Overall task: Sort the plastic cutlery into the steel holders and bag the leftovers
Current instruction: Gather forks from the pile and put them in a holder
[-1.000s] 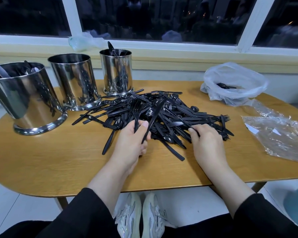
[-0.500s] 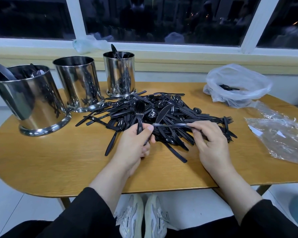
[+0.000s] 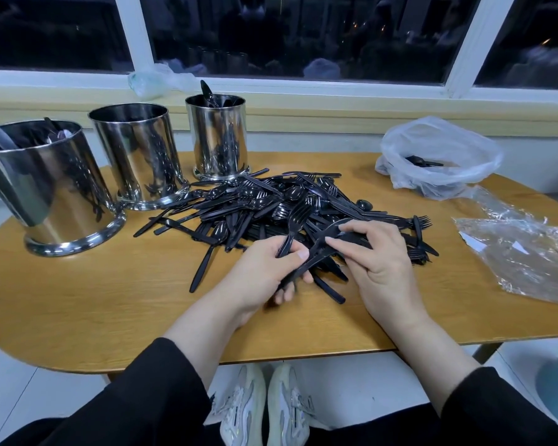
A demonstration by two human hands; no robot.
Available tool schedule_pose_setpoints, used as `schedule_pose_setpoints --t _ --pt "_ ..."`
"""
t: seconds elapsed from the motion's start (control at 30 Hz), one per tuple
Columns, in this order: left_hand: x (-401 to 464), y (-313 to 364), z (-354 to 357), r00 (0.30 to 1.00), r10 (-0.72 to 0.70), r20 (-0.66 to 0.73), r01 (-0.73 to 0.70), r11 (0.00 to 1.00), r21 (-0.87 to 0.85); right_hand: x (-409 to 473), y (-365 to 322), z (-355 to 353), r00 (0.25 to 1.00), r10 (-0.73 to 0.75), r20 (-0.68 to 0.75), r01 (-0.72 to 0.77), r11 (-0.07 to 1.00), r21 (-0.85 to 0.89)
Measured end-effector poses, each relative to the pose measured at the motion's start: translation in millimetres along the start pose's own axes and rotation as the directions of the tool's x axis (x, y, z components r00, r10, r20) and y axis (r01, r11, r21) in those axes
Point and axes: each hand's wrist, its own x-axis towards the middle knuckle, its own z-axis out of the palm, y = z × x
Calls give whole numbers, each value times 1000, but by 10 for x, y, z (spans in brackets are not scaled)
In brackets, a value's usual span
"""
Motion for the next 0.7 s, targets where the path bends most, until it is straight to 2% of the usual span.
schedule_pose_setpoints --t 0.1,0.2,0.4,0.5,0.6,0.7 --pt "5 -15 -17 1000 3 -17 -2 1000 15 1 3 12 999 6 37 -5 999 -41" --pt "6 -31 -46 999 -7 -51 6 1000 -21 7 3 12 998 57 -7 -57 997 -44" --pt "2 -43 -125 991 19 -134 -37 990 -134 43 -53 -39 948 310 -71 -309 951 27" --pt "35 -71 -208 978 39 -205 -73 984 -162 41 -43 -14 945 319 69 -318 948 -31" --pt "53 -100 -248 967 39 -253 -90 977 -194 25 -29 86 906 303 294 -247 945 -214" --pt "33 -116 -242 966 58 -252 -105 978 -179 12 -31 127 881 317 352 -212 929 -305"
